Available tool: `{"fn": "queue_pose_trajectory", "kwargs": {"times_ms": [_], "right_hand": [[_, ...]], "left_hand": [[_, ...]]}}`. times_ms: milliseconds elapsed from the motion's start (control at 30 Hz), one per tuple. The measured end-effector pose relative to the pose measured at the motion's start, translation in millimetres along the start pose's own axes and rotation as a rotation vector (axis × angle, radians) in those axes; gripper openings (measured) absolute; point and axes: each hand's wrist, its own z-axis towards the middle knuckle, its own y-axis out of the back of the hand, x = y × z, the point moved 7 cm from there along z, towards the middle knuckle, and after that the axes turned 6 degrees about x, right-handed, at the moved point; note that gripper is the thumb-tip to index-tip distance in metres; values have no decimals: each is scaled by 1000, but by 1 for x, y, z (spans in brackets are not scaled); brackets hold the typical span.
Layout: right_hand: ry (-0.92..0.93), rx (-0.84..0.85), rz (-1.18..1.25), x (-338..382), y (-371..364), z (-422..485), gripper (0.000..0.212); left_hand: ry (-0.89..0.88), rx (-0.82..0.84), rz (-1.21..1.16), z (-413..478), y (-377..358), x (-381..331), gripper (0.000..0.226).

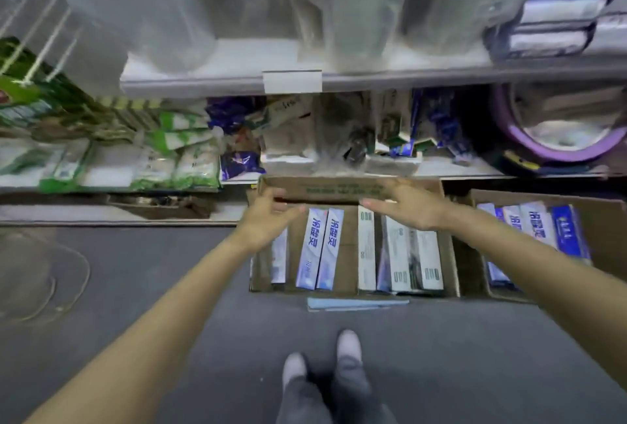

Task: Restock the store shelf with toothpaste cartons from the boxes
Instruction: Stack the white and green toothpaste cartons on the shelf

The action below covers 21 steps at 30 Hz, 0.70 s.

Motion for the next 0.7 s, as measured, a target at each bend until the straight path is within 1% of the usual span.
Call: {"fn": "queue_pose_trajectory", "kwargs": {"times_ms": [67,100,167,233,300,367,400,467,567,633,700], "right_hand": [[-67,73,105,-32,-43,26,93],[-100,101,176,-46,-64,37,90],[-159,142,315,-70,-105,60,85],[-204,159,415,-89,-142,82,78],[-256,184,509,-100,-176,101,72],[-290,190,597,-107,-205,118,72],[-294,190,623,-109,-217,128,72],[-285,186,646,-111,-236,147,64],[-294,157,714,-112,-252,175,49],[-297,142,811,-111,-262,191,44],[-301,149,926,-109,-275,202,39]], "left_hand": [[91,-2,-48,16,-24,37,43],[125,-2,-76,23,-34,54,41],[205,-25,-112,41,-51,87,47],[257,-52,-133,62,-62,115,48],[293,-36,-149,84,-74,139,45],[326,2,-160,107,-87,159,44],[340,8,-167,118,-93,168,44],[359,0,-182,142,-104,186,43],[345,32,-203,170,-124,210,24],[347,65,-197,181,-138,225,18],[366,92,-214,185,-150,237,22]]}}
